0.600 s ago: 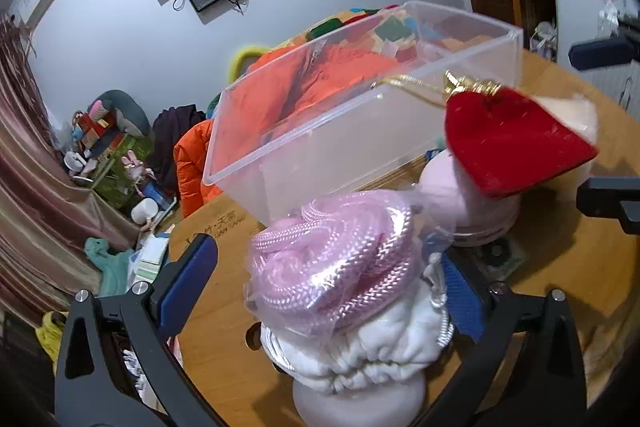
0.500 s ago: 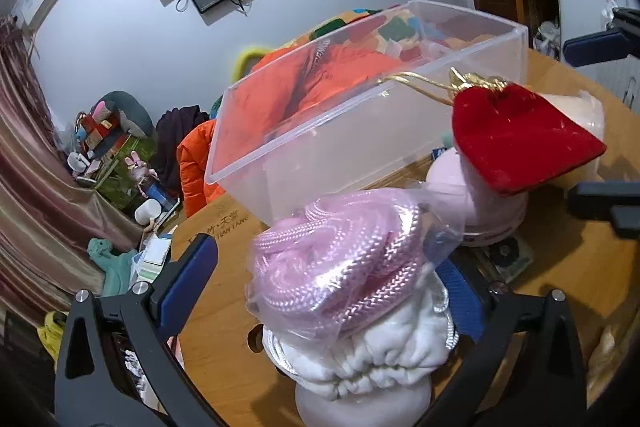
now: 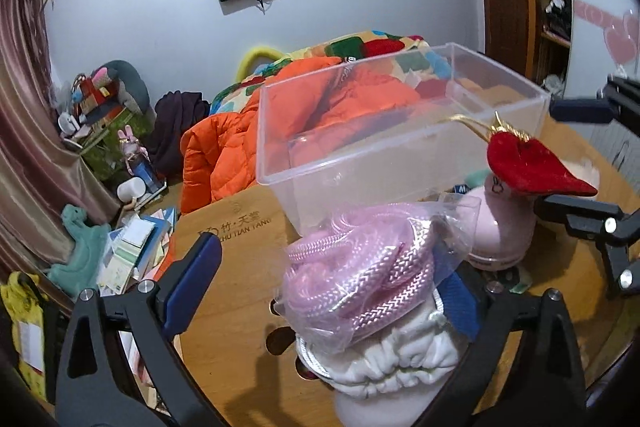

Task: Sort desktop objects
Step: 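Carry the pink rope bag with left tool while right tool carries red velvet pouch toward box, then lower the pink rope bag into the clear box while right tool drops the red pouch in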

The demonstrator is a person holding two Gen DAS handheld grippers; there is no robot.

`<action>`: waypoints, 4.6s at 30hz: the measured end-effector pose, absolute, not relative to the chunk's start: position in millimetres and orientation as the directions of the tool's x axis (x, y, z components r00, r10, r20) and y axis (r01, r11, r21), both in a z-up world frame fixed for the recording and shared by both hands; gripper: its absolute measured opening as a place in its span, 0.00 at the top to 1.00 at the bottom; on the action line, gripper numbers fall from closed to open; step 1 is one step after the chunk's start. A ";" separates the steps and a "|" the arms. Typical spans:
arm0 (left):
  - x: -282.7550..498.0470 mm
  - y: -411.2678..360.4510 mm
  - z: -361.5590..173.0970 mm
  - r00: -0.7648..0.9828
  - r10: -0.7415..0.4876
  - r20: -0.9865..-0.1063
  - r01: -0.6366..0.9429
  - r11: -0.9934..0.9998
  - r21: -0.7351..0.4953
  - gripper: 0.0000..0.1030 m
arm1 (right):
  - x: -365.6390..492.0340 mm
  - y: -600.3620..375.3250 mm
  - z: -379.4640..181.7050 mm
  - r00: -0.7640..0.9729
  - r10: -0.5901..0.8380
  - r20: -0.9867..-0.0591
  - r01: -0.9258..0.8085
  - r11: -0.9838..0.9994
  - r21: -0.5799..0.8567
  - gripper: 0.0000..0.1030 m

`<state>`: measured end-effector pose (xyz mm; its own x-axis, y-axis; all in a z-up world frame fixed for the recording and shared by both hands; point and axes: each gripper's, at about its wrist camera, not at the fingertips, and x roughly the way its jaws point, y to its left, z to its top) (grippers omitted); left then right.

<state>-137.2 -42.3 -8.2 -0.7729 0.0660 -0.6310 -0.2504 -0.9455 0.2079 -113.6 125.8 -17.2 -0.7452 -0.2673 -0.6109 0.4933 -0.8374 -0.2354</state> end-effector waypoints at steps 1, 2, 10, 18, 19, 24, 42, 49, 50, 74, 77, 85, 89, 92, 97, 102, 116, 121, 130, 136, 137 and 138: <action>-137.6 -44.5 -6.9 -0.774 0.068 -0.629 -0.247 -0.948 0.201 0.04 | -114.8 127.4 -16.3 -0.741 -0.272 -0.614 0.495 -0.839 -0.227 0.33; -137.7 -45.9 -5.8 -0.776 0.070 -0.626 -0.243 -0.950 0.195 0.05 | -116.6 129.4 -14.5 -0.736 -0.279 -0.617 0.497 -0.842 -0.211 0.37; -148.2 -61.0 2.4 -0.772 0.115 -0.625 -0.237 -0.965 0.115 0.27 | -129.2 145.1 -11.7 -0.691 -0.330 -0.643 0.500 -0.861 -0.095 0.66; -146.3 -60.3 2.9 -0.772 0.160 -0.615 -0.263 -0.962 0.079 0.59 | -126.5 147.8 -5.3 -0.673 -0.380 -0.634 0.520 -0.853 -0.040 0.89; -144.4 -60.4 4.3 -0.774 0.162 -0.611 -0.261 -0.962 0.075 0.60 | -125.9 148.4 -3.6 -0.673 -0.385 -0.632 0.520 -0.853 -0.035 0.89; -137.5 -61.8 10.8 -0.778 0.181 -0.602 -0.267 -0.962 0.055 0.66 | -123.3 154.9 0.9 -0.665 -0.410 -0.625 0.525 -0.851 0.000 0.92; -113.6 -76.6 53.6 -0.810 0.258 -0.526 -0.272 -0.961 -0.053 0.68 | -117.8 176.7 35.6 -0.650 -0.503 -0.569 0.534 -0.836 0.129 0.92; -113.5 -72.9 70.9 -0.836 0.251 -0.488 -0.255 -0.965 -0.060 0.70 | -123.6 185.2 51.7 -0.680 -0.480 -0.554 0.500 -0.856 0.128 0.93; -114.1 -72.6 73.8 -0.837 0.261 -0.482 -0.261 -0.963 -0.067 0.70 | -125.3 184.9 55.0 -0.681 -0.483 -0.551 0.504 -0.854 0.126 0.93; -106.0 -38.6 69.7 -0.794 0.369 -0.483 -0.364 -0.925 -0.109 0.70 | -171.7 202.6 -34.9 -0.488 -0.460 -0.742 0.327 -0.884 0.333 0.27; -107.2 -38.7 70.5 -0.795 0.369 -0.482 -0.362 -0.925 -0.111 0.70 | -171.3 203.7 -35.4 -0.501 -0.464 -0.730 0.330 -0.883 0.335 0.36; -111.5 -41.4 73.5 -0.792 0.388 -0.471 -0.359 -0.921 -0.154 0.70 | -164.6 195.7 -27.7 -0.519 -0.449 -0.727 0.381 -0.883 0.274 0.66; -111.3 -40.6 76.0 -0.794 0.389 -0.467 -0.361 -0.920 -0.151 0.70 | -159.8 195.7 -21.8 -0.529 -0.454 -0.717 0.393 -0.880 0.267 0.86; -112.9 -40.6 81.0 -0.796 0.395 -0.458 -0.364 -0.918 -0.158 0.70 | -155.4 198.0 -13.2 -0.521 -0.503 -0.689 0.418 -0.855 0.308 0.87; -117.1 -43.0 92.3 -0.807 0.401 -0.433 -0.367 -0.916 -0.164 0.70 | -143.0 192.6 3.9 -0.552 -0.516 -0.655 0.452 -0.845 0.285 0.87; -123.6 -42.4 110.2 -0.821 0.408 -0.398 -0.377 -0.913 -0.159 0.80 | -143.3 189.7 24.9 -0.578 -0.541 -0.611 0.483 -0.830 0.278 0.87; -135.8 -82.0 70.5 -0.782 0.331 -0.528 -0.267 -0.944 -0.195 0.45 | -160.5 188.1 27.6 -0.580 -0.558 -0.594 0.489 -0.821 0.293 0.87; -139.4 -101.6 35.4 -0.690 0.419 -0.590 -0.262 -0.905 -0.335 0.33 | -161.3 189.2 27.2 -0.583 -0.561 -0.587 0.488 -0.820 0.299 0.87; -163.2 -86.6 -9.8 -0.602 0.434 -0.670 -0.242 -0.899 -0.364 0.30 | -158.8 184.1 21.9 -0.576 -0.550 -0.605 0.492 -0.824 0.281 0.87; -173.5 -72.4 -20.6 -0.575 0.465 -0.673 -0.261 -0.884 -0.389 0.29 | -157.5 181.5 19.6 -0.568 -0.551 -0.612 0.498 -0.822 0.277 0.87; -174.1 -70.0 -20.2 -0.576 0.466 -0.672 -0.264 -0.884 -0.386 0.29 | -157.7 180.9 18.4 -0.564 -0.551 -0.614 0.499 -0.821 0.278 0.87; -173.4 -67.0 -19.7 -0.582 0.460 -0.670 -0.266 -0.887 -0.378 0.36 | -157.9 181.1 17.7 -0.562 -0.552 -0.616 0.499 -0.820 0.279 0.87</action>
